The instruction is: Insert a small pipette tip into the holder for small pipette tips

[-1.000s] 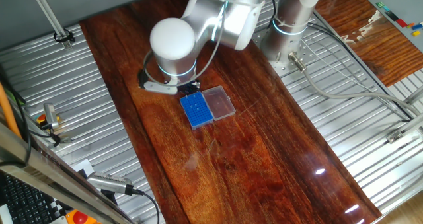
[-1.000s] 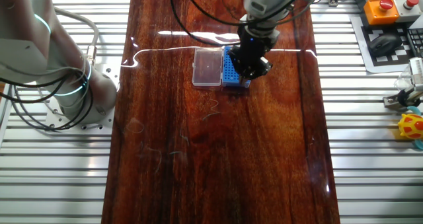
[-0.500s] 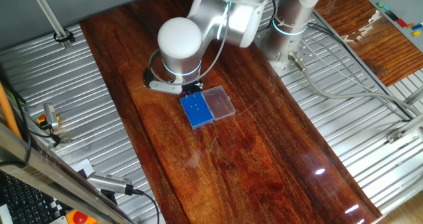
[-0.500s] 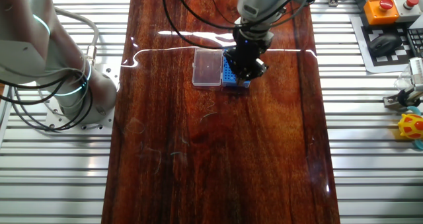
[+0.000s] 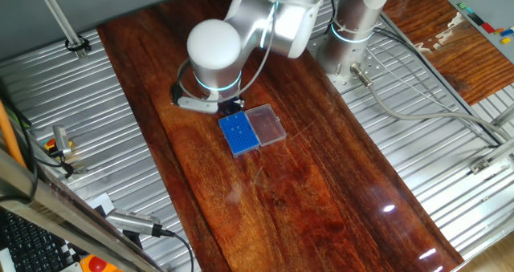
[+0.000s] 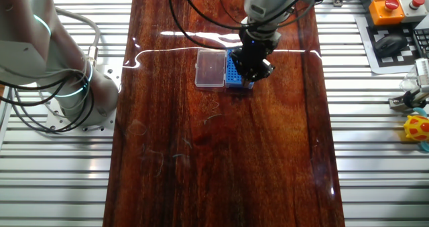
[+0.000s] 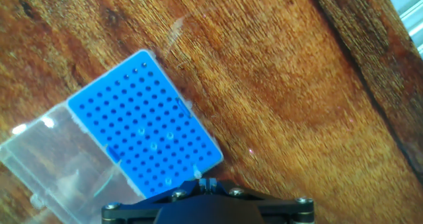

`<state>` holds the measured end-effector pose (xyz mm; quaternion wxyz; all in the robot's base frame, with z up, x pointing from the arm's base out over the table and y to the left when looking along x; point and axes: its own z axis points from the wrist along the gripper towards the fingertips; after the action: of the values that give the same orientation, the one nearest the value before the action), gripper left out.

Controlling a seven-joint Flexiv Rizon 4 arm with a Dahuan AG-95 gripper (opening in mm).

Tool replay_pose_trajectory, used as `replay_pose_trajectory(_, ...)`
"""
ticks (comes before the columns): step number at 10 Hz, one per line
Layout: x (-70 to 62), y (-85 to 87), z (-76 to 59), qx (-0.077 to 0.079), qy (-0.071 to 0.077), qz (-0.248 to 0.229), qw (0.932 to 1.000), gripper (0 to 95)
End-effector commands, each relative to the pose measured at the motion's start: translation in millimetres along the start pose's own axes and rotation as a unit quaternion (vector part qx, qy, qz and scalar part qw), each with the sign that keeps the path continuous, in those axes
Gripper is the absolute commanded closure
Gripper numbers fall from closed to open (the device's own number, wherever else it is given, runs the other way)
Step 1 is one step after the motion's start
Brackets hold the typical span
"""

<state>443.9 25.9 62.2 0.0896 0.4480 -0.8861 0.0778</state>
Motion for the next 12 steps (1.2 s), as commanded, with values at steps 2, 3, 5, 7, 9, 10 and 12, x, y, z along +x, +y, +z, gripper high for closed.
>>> replay_pose_trajectory(2,0.8,-0.9,0.9,0.002,0.002,0.0,1.0,95.0)
replay_pose_trajectory(3,5.7,-2.8,-0.1,0.001,0.0,-0.006,1.0,95.0)
replay_pose_trajectory(5,12.9,-10.1,-3.0,-0.002,-0.002,-0.017,0.9999,95.0)
replay_pose_trajectory(7,13.1,-10.2,-3.2,-0.014,-0.025,0.012,0.9995,95.0)
replay_pose_trajectory(9,13.1,-10.2,-3.2,-0.021,-0.039,0.048,0.9979,95.0)
replay_pose_trajectory(10,13.1,-10.2,-3.2,-0.032,-0.069,0.094,0.9927,95.0)
replay_pose_trajectory(12,13.1,-10.2,-3.2,-0.032,-0.072,0.143,0.9865,95.0)
